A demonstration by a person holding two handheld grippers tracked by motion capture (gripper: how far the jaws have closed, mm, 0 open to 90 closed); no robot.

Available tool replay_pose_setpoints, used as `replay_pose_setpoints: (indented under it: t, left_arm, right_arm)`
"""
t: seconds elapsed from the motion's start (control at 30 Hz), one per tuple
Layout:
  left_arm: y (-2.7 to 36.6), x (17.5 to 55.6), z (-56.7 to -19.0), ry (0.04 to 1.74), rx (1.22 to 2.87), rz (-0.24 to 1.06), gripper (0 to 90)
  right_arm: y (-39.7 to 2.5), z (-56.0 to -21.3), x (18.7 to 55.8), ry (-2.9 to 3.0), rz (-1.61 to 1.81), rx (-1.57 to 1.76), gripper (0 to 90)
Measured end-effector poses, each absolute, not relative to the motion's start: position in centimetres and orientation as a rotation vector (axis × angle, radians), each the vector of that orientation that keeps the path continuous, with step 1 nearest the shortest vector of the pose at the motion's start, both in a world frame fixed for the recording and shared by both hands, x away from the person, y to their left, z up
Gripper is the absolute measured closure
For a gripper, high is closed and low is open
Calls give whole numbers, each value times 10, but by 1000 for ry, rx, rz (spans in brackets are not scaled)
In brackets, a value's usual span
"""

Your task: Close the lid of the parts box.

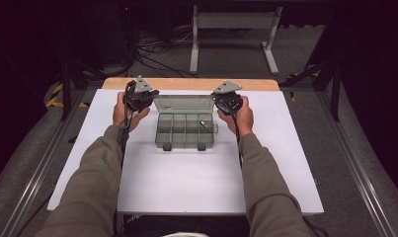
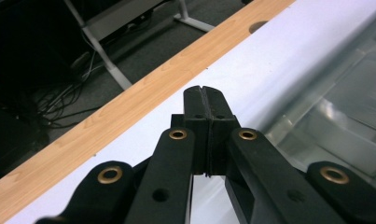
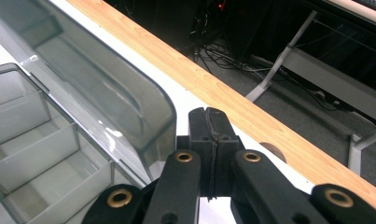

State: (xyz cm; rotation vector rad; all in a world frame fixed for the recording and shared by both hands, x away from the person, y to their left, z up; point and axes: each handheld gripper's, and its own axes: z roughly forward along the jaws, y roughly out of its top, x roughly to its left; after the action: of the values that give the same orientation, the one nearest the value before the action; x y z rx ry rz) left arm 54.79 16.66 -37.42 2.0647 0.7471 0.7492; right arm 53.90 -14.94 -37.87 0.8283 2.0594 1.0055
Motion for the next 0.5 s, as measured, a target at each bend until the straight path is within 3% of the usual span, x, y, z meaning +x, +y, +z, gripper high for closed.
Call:
replay_pose_setpoints:
  t: [0.5]
  left_arm:
    - [168, 540, -379, 738, 2044, 735, 897]
  right_arm:
    - [-150, -384, 533, 2058, 1006, 849, 900]
